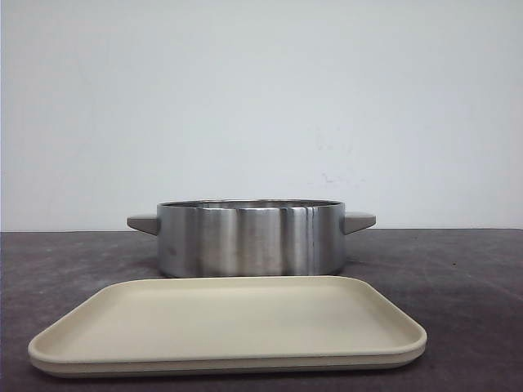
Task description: Steam buns
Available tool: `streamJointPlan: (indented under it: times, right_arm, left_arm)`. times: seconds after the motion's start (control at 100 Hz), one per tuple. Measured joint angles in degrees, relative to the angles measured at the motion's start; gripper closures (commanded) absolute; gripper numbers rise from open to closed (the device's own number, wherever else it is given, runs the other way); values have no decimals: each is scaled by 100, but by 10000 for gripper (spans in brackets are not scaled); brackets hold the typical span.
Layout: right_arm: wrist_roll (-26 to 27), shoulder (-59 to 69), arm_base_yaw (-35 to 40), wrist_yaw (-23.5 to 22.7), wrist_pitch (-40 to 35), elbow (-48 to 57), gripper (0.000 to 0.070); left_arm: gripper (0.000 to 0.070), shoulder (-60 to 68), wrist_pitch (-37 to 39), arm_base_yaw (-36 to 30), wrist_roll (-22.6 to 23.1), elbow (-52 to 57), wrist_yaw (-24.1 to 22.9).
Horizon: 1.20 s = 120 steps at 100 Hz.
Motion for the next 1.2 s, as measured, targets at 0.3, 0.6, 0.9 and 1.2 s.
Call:
streamJointPlan:
  times: [0.3, 0.6, 0.9, 1.2]
  right_arm:
    - [-63, -2208, -2771, -612, 7, -1838, 684]
    - [-61, -2433, -3799, -1185, 15, -2708, 684]
    - [-57, -2435, -4109, -1808, -717, -2855, 684]
    - [-57, -2435, -4111, -1749, -935, -2850, 684]
  left_arm:
    - [699, 0, 2, 0, 0, 2, 0]
    - [699, 0, 2, 0, 0, 0, 0]
    - [699, 0, 0, 0, 0, 2, 0]
    - [699, 0, 2, 0, -2, 2, 0]
